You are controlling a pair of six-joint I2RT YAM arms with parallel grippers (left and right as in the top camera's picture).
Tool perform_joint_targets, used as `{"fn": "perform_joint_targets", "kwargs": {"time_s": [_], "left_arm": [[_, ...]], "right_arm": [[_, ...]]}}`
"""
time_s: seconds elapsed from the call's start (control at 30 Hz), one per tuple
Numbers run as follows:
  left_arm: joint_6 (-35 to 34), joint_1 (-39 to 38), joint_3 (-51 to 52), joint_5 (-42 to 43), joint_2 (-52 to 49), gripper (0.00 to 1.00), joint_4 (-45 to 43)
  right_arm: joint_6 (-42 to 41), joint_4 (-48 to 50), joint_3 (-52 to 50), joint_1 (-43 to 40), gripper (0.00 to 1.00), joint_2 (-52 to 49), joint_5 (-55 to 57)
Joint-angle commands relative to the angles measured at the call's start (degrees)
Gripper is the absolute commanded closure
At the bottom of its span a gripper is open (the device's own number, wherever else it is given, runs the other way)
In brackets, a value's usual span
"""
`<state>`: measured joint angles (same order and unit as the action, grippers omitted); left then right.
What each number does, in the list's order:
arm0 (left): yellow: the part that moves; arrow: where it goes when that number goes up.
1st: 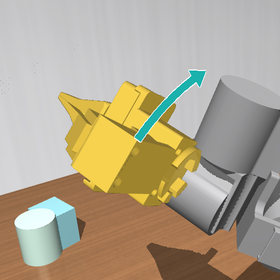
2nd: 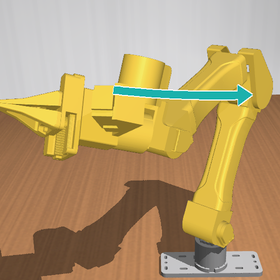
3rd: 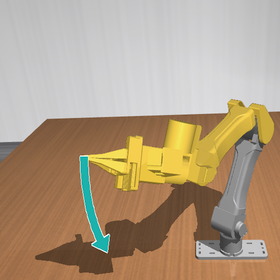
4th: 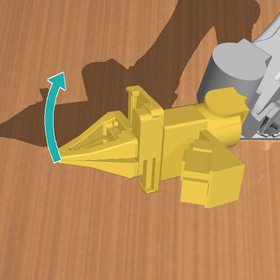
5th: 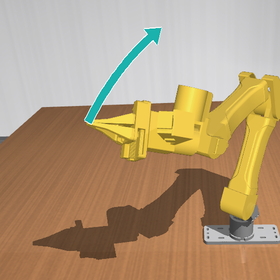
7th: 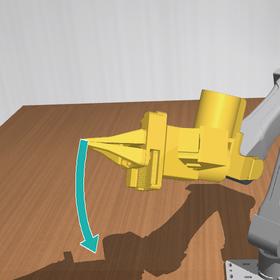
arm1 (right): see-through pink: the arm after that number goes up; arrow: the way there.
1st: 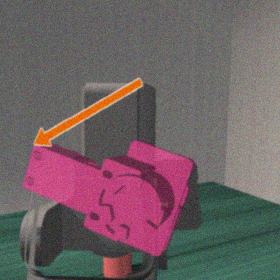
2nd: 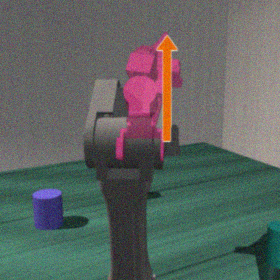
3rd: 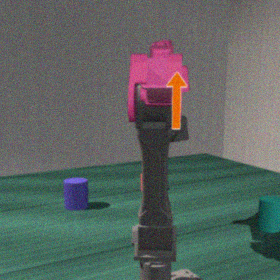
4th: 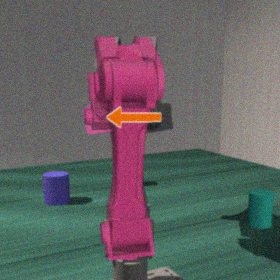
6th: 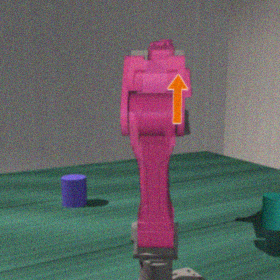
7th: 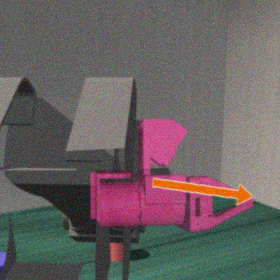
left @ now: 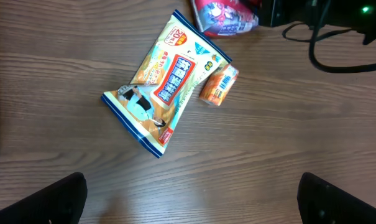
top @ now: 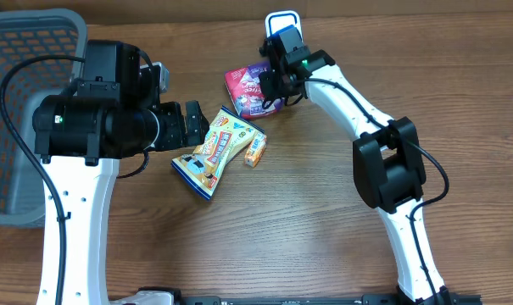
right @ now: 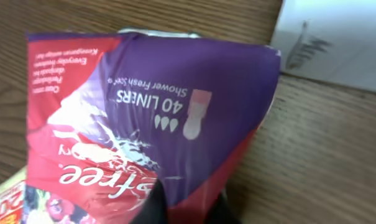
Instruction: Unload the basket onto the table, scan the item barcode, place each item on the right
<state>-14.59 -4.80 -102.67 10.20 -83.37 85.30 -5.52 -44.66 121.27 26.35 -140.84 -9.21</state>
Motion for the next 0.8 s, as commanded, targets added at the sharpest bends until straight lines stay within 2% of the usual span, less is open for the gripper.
{"fn": "perform_joint_targets", "kwargs": {"time_s": [0.0,0.33,0.63,0.77], "left_arm": [[0.44,-0.11,-0.11,-0.57,0.09,0.00,-0.09],[0.44,-0.11,-0.11,-0.57,0.09,0.00,-0.09],[0.44,-0.11,-0.11,-0.57,0.09,0.00,-0.09],[0.44,-0.11,-0.11,-0.57,0.09,0.00,-0.09]], "right_arm": [[-2.69,-3.08,-1.18,-0.07,0.96,-0.55,-0.79],[-6.43,-6.80,-1.18,-2.60,0.96,8.94,-4.52],[-6.29,-22.34,-1.22,-3.98,0.96,9.81,-1.14],[-6.27,-17.49,-1.18,-4.20,0.96,10.80,-7.34]]}}
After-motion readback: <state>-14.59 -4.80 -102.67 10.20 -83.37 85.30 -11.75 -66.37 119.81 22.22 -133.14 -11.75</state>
